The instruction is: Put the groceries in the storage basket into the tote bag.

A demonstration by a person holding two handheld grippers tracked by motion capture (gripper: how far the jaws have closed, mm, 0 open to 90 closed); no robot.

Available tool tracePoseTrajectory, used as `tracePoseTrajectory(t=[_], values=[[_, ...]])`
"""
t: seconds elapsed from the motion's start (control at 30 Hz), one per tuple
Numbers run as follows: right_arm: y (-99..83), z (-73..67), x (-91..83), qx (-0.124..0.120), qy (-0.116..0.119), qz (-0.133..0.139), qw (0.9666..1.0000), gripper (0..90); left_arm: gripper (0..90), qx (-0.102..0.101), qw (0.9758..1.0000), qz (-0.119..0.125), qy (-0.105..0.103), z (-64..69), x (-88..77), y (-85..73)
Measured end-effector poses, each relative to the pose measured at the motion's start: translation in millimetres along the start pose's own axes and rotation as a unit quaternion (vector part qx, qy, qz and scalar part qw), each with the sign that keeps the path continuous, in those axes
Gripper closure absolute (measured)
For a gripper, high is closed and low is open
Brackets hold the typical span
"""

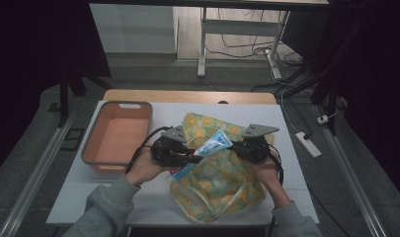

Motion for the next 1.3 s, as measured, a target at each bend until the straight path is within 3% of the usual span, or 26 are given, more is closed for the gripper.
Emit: tracePoseTrajectory(t=[0.2, 0.4, 0.67, 0.93, 1.03, 1.17, 1.3], values=[[2.0, 1.3, -2.4, 0.01, 0.006, 0.005, 0.9999, 88.9, 75.5, 0.011, 0.9989, -0.045, -0.008, 7.3, 17.6, -11.2], [4.7, 1.5, -4.1, 0.018, 0.009, 0.013, 0.9997, 88.9, 75.5, 0.011, 0.9962, -0.087, 0.0, 9.4, 27.6, -25.8], [21.5, -9.7, -15.5, 0.02, 0.022, 0.044, 0.9986, 88.9, 75.4, 0.014, 0.9901, -0.138, 0.019, 10.5, 51.3, -30.0], [38.2, -26.8, -28.7, 0.006, 0.035, 0.073, 0.9967, 88.9, 75.4, 0.001, 0.985, -0.172, 0.014, 10.1, 74.3, -30.9], [41.8, -31.2, -31.1, 0.008, 0.042, 0.079, 0.996, 88.9, 75.3, -0.002, 0.9851, -0.171, 0.02, 5.8, 78.8, -29.0], [42.9, -33.1, -31.2, 0.007, 0.042, 0.081, 0.9958, 88.9, 75.3, -0.005, 0.9891, -0.145, 0.027, -0.3, 82.5, -17.8], [43.7, -33.5, -31.6, 0.01, 0.042, 0.083, 0.9956, 88.9, 75.1, -0.006, 0.9907, -0.133, 0.027, -5.2, 88.7, -8.3]])
Point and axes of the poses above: each handheld gripper's, and its own axes: x roughly forward along the jaws, y roughly out of its top, z roughly to its right, the point moved 10 cm from there along x, roughly forward along the jaws, and after that the axes turned 14 degrees about -y, right-handed, at the moved point
